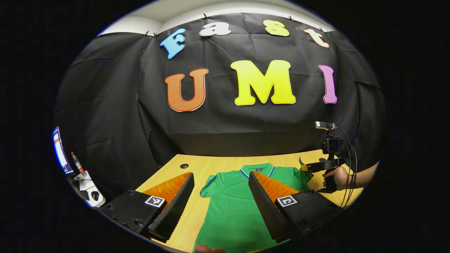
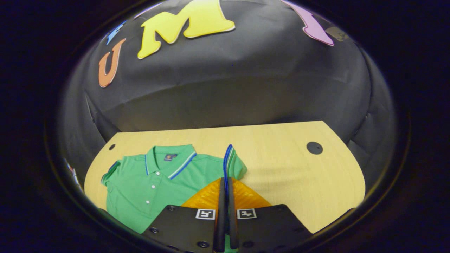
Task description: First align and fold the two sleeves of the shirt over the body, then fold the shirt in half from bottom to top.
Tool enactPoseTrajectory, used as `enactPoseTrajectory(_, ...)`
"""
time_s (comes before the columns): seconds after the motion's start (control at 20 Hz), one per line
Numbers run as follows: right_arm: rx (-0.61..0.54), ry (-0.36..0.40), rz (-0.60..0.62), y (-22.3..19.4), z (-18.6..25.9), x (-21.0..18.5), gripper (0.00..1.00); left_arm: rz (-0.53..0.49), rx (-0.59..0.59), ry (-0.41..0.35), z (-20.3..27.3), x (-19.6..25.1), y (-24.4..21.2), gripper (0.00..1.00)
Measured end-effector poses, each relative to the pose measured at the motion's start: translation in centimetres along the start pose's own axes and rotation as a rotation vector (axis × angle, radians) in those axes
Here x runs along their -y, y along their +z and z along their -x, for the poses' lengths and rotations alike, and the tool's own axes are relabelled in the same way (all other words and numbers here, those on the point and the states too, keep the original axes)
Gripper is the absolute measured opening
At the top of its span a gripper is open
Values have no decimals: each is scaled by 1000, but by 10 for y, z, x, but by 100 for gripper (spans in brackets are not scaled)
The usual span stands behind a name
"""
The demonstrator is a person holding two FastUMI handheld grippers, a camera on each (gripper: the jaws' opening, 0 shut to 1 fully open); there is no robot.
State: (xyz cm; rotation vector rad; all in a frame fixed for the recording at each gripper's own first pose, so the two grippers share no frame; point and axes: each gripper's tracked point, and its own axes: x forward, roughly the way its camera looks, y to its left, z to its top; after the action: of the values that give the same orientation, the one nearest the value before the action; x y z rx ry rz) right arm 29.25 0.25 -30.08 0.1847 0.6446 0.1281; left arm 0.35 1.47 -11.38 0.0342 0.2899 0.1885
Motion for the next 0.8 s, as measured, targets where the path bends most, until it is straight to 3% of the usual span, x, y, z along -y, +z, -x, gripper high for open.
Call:
enactPoseTrajectory(0.55, -84, 139, 66, -36, -15, -106, 6, 41, -31, 117, 17, -55, -13, 99)
enactPoseTrajectory(0.8, -75, 177, 103, -38, 5, -123, 67, 64, -29, 119, 15, -63, -13, 100)
